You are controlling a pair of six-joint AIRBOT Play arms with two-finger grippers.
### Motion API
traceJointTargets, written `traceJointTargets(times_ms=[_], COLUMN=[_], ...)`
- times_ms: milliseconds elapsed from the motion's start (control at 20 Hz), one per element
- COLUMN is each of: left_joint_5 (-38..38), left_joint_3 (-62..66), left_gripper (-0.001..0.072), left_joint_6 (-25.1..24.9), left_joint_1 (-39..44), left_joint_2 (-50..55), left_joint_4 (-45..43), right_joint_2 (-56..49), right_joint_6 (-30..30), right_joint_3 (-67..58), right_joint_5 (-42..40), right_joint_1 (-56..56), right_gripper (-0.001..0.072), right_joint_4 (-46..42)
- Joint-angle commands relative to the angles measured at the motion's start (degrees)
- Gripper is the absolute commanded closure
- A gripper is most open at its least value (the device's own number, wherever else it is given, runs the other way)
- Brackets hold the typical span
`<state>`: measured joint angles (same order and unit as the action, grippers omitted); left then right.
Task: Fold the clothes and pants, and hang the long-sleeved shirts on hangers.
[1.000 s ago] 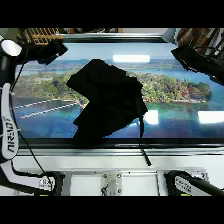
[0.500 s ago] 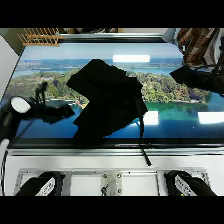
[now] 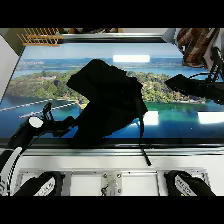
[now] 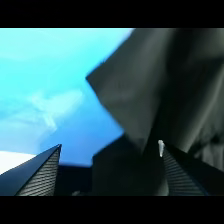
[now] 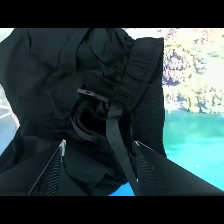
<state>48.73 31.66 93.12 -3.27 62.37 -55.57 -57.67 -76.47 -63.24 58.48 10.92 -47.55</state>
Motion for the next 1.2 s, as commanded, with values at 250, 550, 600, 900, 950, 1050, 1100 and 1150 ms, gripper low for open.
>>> traceJointTargets(times_ms=[250,550,600,900,950,1050,1100,1150], left_joint_5=[-0.87,4.2,4.11,1.46,0.31,-1.03,-1.25,-1.25], left_joint_3=[11.13,13.99,13.99,23.82,26.91,32.83,35.41,38.05], left_gripper=[0.0043,0.0044,0.0048,0.0698,0.0698,0.0698,0.0698,0.0697], left_joint_6=[-6.21,-6.38,-6.36,-7.93,-8.85,-11.39,-11.89,-11.98], left_joint_1=[-0.83,-0.83,-0.83,-5.16,-5.97,-6.36,-6.36,-6.05], left_joint_2=[14.86,19.63,19.8,19.21,19.45,21.4,22.86,24.79], left_joint_4=[12.15,12.13,12.2,11.54,11.56,11.54,11.54,11.56], right_joint_2=[0.02,0.02,0.0,-0.22,-0.22,-0.39,-0.48,-0.5], right_joint_6=[0.2,0.2,0.2,0.17,0.17,0.17,0.15,0.15], right_joint_3=[0.15,0.15,0.15,0.15,0.15,0.15,0.15,0.15], right_joint_5=[0.33,0.31,0.31,0.33,0.33,0.33,0.35,0.35], right_joint_1=[-0.04,-0.07,-0.04,-0.04,-0.04,-0.04,-0.07,-0.07], right_gripper=[0.0224,0.0224,0.0224,0.0224,0.0224,0.0224,0.0224,0.0224], right_joint_4=[0.17,0.17,0.17,0.17,0.17,0.17,0.2,0.17])
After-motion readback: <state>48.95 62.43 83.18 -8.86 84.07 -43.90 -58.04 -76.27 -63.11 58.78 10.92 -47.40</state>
